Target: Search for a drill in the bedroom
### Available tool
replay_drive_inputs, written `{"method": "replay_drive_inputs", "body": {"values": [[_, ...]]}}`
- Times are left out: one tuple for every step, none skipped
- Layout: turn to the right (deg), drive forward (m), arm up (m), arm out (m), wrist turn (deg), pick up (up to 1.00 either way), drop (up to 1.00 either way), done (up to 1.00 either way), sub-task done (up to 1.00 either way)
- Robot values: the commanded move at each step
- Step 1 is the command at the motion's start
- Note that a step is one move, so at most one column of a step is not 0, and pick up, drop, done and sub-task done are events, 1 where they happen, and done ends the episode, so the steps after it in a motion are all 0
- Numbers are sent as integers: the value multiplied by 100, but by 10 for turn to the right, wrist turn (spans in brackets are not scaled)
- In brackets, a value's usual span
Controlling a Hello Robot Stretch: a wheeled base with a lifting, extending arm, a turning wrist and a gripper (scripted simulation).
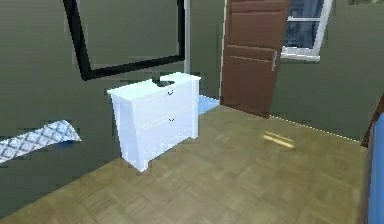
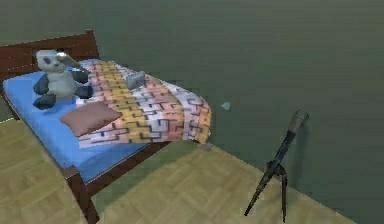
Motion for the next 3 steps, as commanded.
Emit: {"method": "replay_drive_inputs", "body": {"values": [[270,0,0,0,0,0,0,0,0],[0,75,0,0,0,0,0,0,0],[-420,0,0,0,0,0,0,0,0]]}}
